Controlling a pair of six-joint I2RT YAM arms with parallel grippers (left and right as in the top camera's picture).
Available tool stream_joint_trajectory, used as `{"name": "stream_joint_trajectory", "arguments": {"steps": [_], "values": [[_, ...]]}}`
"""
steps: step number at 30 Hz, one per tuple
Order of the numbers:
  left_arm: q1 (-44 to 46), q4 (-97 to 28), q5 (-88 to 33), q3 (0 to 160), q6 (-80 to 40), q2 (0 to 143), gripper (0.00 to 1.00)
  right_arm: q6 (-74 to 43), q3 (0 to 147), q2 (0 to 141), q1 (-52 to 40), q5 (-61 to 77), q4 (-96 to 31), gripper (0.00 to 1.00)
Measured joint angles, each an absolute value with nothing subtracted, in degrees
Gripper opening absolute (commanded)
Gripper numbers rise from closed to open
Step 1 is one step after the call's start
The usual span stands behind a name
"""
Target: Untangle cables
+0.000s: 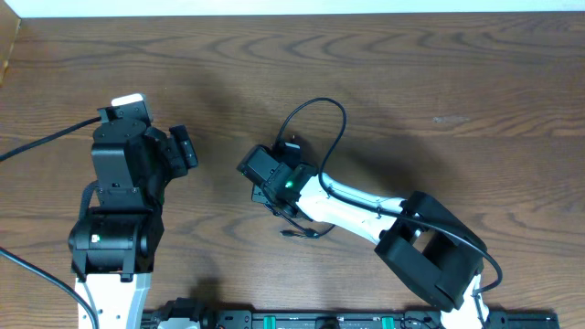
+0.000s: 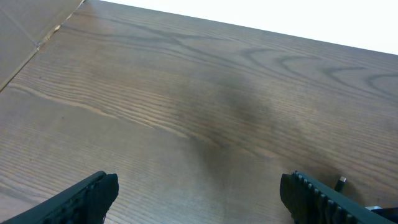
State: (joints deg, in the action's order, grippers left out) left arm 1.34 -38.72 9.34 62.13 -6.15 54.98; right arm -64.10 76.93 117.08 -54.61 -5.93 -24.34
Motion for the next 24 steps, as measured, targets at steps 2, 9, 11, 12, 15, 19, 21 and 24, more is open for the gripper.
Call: {"name": "stream_joint_trajectory", "arguments": {"steps": [2, 9, 11, 12, 15, 19, 21, 24], "values": [[1.34, -38.72, 9.34, 62.13, -6.15, 54.98, 0.89, -64.05, 76.93, 117.08, -54.61, -6.09, -24.32, 0.18], [1.34, -38.72, 9.34, 62.13, -6.15, 54.98, 0.89, -63.86, 76.93, 117.08, -54.61, -7.11, -23.83, 0.01], [1.34, -38.72, 9.34, 62.13, -6.15, 54.98, 0.89, -63.79, 76.93, 117.08, -54.61, -7.29, -23.73, 0.01], [1.34, -38.72, 9.34, 62.13, -6.15, 54.98, 0.89, -63.79, 76.93, 117.08, -54.61, -7.33, -23.73, 0.01], [1.34, -38.72, 9.34, 62.13, -6.15, 54.98, 0.89, -63.57, 76.93, 117.08, -54.61, -7.33, -23.73, 0.02], [1.34, -38.72, 9.34, 62.13, -6.15, 54.98, 0.88, -63.11, 76.93, 117.08, -54.61, -7.33, -23.75, 0.02], [1.34, -38.72, 9.34, 62.13, -6.15, 54.98, 0.88, -62.5, 76.93, 117.08, -54.61, -7.33, -23.79, 0.02], [1.34, -38.72, 9.34, 62.13, -6.15, 54.98, 0.89, -61.12, 76.93, 117.08, -54.61, -7.31, -24.4, 0.01]]}}
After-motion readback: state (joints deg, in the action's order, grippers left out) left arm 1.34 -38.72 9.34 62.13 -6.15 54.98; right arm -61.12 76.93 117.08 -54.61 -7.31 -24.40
